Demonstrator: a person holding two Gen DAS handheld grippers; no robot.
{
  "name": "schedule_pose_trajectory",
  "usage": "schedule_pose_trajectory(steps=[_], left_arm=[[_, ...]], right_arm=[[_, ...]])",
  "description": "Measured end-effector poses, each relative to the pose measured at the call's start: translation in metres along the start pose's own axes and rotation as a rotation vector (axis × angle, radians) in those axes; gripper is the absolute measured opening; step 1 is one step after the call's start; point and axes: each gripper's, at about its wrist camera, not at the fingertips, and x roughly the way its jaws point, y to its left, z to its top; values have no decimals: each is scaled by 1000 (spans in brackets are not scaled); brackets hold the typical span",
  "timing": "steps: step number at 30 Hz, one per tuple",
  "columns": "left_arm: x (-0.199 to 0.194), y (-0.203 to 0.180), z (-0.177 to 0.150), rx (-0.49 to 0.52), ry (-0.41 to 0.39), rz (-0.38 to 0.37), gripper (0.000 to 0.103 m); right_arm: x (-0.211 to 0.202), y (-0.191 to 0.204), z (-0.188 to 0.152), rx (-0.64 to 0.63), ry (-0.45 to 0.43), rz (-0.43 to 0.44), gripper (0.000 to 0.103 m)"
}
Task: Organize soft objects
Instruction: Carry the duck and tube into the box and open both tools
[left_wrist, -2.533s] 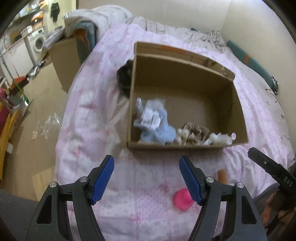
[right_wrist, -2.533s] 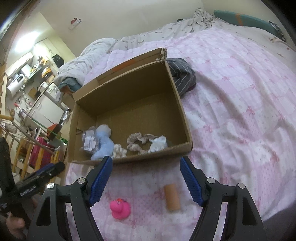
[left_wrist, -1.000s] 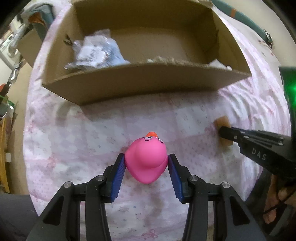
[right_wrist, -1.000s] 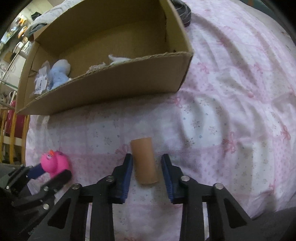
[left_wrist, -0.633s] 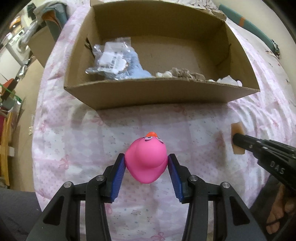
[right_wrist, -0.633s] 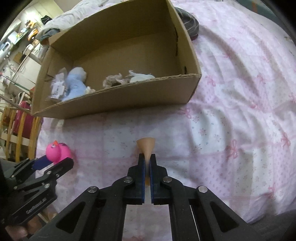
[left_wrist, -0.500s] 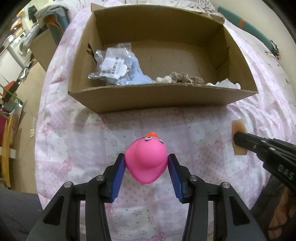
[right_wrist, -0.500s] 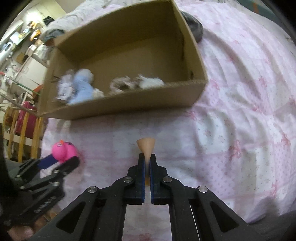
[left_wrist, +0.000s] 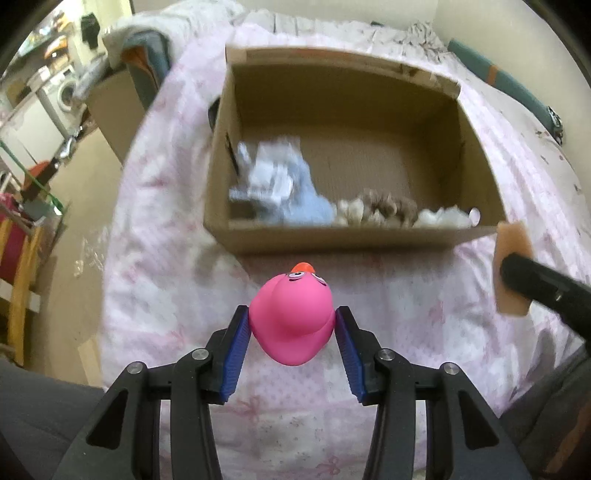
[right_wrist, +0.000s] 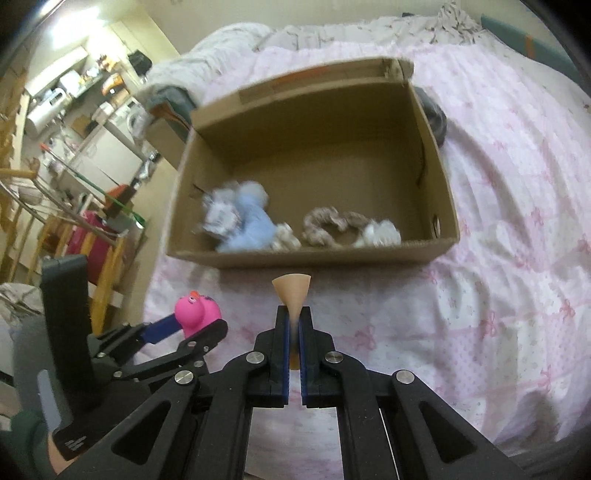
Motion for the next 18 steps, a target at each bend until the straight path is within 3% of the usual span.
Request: schedule_pose_trajectory(steps=[8,14,18], left_arm=[[-46,1,57,18,-135,-20,43],[-58,-2,103,72,-254,22,43],[-39,-3,123,83,-258,10,43]], right_arm=[[-48,-1,37,71,-159,63,6],[-45,0,79,37,-170,34,6],[-30,-5,99,24,-161,6,6]])
